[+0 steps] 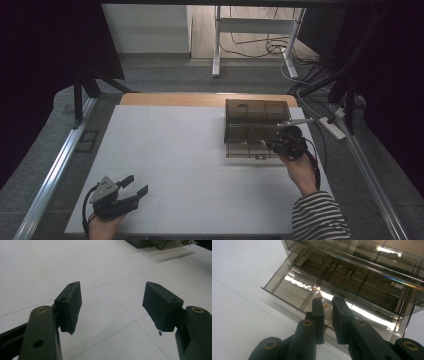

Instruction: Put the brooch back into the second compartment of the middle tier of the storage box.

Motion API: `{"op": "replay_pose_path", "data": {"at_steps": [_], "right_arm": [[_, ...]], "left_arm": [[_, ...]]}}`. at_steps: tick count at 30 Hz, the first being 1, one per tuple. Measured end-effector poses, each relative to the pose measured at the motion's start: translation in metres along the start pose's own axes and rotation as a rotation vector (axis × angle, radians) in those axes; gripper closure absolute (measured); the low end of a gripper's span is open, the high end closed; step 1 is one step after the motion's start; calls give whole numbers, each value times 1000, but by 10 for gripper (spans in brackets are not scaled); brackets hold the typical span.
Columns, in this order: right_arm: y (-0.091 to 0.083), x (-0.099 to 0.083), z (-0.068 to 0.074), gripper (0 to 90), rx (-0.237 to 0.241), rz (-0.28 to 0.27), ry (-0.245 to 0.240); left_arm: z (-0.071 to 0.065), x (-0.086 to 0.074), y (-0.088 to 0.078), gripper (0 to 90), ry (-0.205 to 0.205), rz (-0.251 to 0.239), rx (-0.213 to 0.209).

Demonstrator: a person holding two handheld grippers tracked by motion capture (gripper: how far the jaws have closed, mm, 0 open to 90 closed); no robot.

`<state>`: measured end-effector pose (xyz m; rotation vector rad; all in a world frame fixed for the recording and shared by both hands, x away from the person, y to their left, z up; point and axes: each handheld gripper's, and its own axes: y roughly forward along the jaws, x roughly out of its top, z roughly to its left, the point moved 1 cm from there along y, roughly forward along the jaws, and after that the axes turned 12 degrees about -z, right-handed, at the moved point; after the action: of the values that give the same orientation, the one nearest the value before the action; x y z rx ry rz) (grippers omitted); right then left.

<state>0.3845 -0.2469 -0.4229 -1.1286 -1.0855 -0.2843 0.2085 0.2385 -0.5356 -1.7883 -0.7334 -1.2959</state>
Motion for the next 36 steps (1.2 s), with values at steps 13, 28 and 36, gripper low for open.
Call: {"op": "replay_pose_path", "data": {"at_steps": [13,28,36], "right_arm": [[21,-1,0,799,-23,43,-20],[41,-6,-2,797,-30,80,-8],[49,-7,-3,794,-35,92,1]], "left_arm": [[0,0,0,320,0,0,-1],[0,0,0,320,0,1,-3],[0,0,0,320,0,1,-4]]}}
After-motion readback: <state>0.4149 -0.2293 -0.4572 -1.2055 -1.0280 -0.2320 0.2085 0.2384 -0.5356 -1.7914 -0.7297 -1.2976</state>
